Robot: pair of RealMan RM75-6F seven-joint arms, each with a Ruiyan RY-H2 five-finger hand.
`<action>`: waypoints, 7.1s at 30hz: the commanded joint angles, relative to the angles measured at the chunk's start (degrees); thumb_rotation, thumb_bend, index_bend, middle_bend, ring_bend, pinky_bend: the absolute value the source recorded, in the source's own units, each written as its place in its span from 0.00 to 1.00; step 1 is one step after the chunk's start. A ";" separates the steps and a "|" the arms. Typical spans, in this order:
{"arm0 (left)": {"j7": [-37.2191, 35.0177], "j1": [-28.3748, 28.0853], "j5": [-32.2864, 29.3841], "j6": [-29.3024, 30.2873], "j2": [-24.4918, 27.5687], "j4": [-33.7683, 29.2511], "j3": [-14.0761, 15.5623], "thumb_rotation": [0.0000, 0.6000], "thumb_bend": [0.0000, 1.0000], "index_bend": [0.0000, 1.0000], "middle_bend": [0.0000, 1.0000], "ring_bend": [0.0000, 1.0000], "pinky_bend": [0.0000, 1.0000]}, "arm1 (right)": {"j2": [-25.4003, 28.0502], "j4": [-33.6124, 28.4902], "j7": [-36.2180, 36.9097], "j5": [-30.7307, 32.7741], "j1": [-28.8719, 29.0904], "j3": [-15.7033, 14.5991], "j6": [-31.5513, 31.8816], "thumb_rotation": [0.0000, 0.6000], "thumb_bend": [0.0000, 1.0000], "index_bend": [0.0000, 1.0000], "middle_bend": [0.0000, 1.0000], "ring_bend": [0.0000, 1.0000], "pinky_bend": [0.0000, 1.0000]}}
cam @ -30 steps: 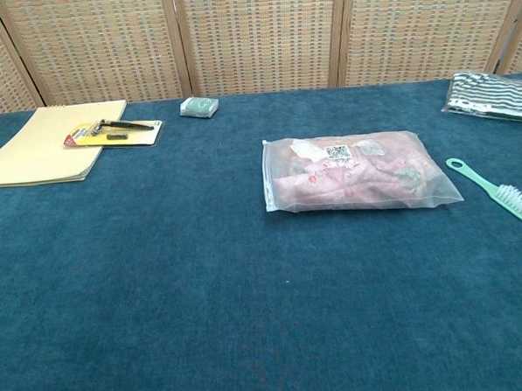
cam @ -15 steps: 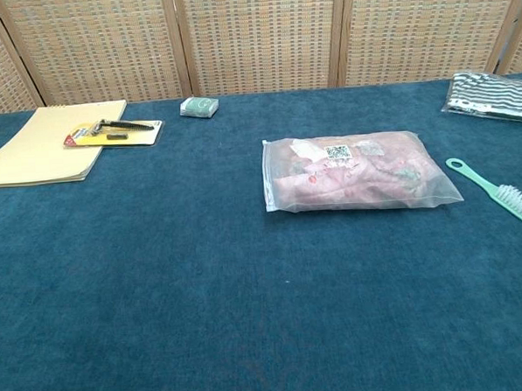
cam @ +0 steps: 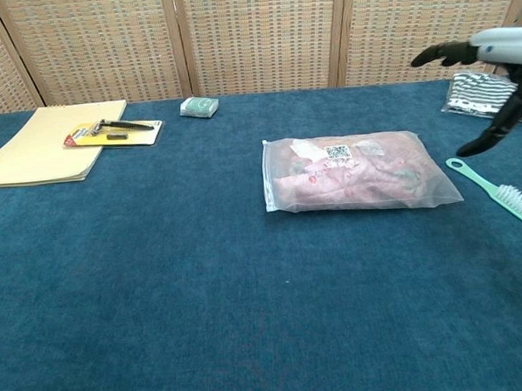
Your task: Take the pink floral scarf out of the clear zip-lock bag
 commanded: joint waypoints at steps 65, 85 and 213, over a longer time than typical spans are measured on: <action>-0.88 -14.87 -7.42 -19.98 0.81 -2.86 -6.35 1.00 0.23 0.15 0.00 0.00 0.00 | -26.48 20.12 1.07 -13.48 18.87 -5.39 7.63 1.00 0.46 0.68 0.75 0.69 0.79; -9.77 -21.85 -3.43 -25.26 -4.38 -4.80 -5.47 1.00 0.23 0.38 0.00 0.00 0.00 | -41.20 30.64 -6.66 -5.55 22.76 -0.13 3.94 1.00 0.47 0.69 0.76 0.69 0.79; 7.98 -41.62 -23.45 -30.96 -24.98 10.44 -9.93 1.00 0.47 0.69 0.00 0.00 0.00 | -34.65 57.57 -6.60 -52.17 17.94 -24.11 17.78 1.00 0.19 0.25 0.71 0.68 0.79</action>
